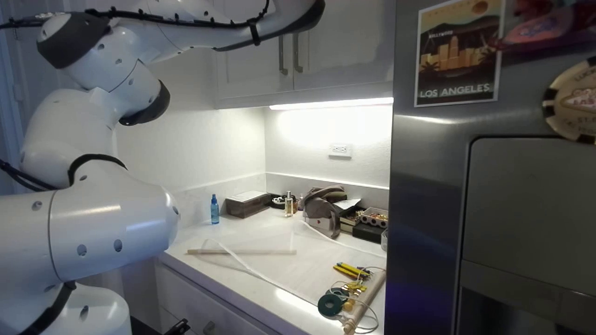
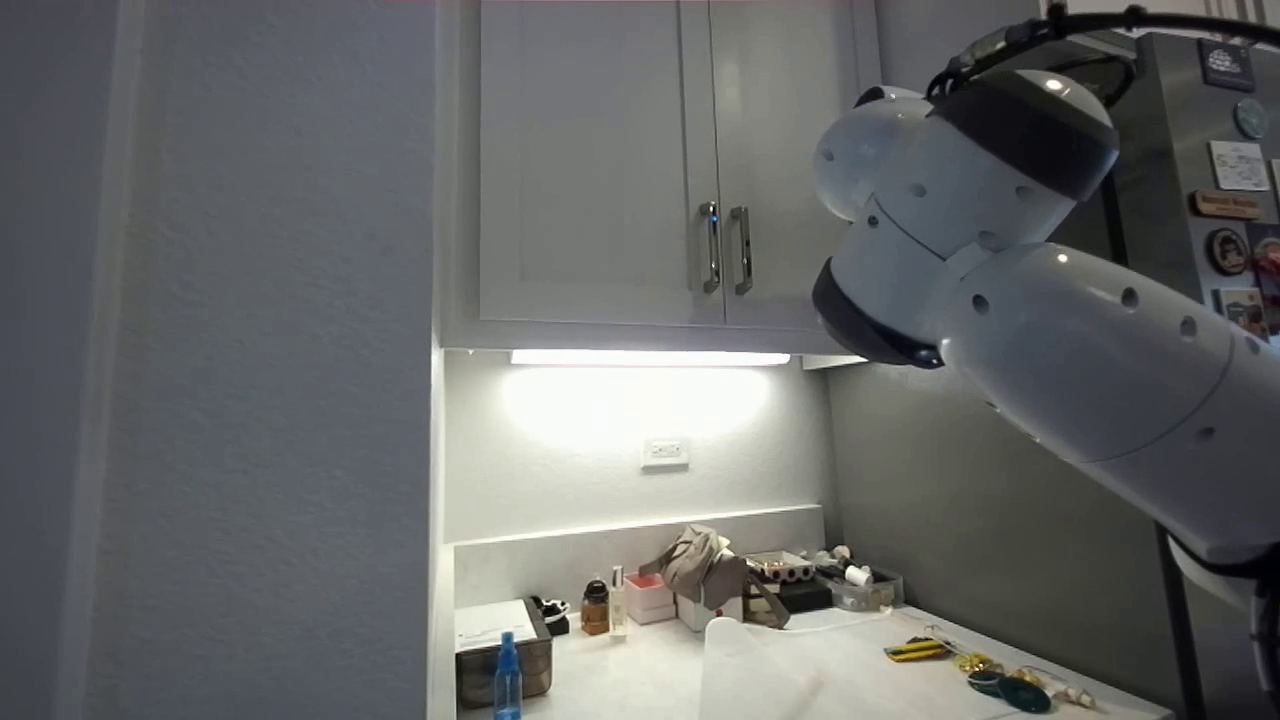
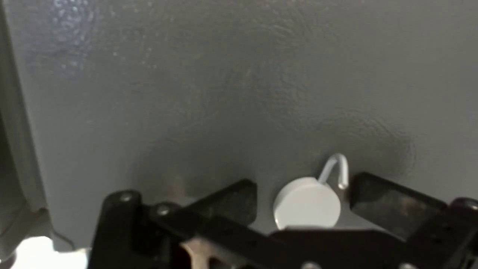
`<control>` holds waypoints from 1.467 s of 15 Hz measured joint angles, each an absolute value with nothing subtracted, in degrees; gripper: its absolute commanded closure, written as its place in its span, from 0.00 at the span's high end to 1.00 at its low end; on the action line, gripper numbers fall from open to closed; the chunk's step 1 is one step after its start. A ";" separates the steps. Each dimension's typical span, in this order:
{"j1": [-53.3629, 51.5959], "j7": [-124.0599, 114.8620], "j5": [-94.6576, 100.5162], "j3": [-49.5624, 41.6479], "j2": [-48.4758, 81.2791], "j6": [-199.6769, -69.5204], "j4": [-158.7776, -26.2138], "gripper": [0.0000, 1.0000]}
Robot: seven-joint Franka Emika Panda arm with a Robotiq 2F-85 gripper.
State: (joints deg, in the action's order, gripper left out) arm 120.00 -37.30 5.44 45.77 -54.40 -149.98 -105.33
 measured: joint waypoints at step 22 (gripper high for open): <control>101.52 -37.24 6.85 39.13 -56.24 -145.80 -112.91 1.00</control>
